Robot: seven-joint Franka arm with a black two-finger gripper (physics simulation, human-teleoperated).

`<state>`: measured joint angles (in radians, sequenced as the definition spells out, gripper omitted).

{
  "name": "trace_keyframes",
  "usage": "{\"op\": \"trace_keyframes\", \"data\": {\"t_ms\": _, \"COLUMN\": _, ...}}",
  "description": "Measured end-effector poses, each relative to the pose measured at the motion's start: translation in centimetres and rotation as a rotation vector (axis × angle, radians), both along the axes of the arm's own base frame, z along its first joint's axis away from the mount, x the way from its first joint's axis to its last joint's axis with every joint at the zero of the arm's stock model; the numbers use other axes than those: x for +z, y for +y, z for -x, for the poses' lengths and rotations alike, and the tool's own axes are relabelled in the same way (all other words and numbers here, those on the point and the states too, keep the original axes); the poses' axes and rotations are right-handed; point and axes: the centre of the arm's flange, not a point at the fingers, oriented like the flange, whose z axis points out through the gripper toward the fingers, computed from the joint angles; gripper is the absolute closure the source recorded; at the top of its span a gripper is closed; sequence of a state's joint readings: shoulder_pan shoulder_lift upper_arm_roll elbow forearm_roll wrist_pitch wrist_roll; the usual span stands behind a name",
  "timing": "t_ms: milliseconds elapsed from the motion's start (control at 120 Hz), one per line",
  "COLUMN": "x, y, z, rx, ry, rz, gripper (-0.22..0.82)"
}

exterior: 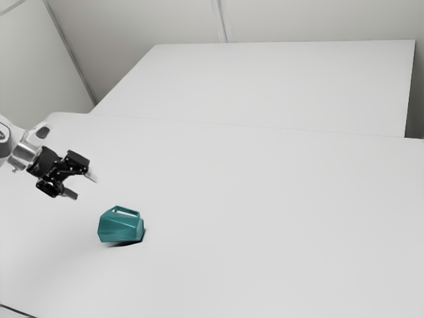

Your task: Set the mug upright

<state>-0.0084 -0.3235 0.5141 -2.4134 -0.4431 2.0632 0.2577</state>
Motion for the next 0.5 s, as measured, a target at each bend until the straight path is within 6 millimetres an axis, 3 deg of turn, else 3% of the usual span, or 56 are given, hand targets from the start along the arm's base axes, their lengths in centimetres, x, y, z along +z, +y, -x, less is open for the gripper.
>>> {"op": "trace_keyframes", "data": {"t_ms": 192, "x": -4.4, "y": 0.0, "z": 2.0, "rx": -0.039, "ry": 0.002, "rz": 0.078, "gripper": 0.02}}
{"op": "trace_keyframes", "data": {"t_ms": 500, "x": -9.1, "y": 0.3, "z": 3.9, "rx": -0.096, "ry": -0.026, "rz": 0.122, "gripper": 0.02}}
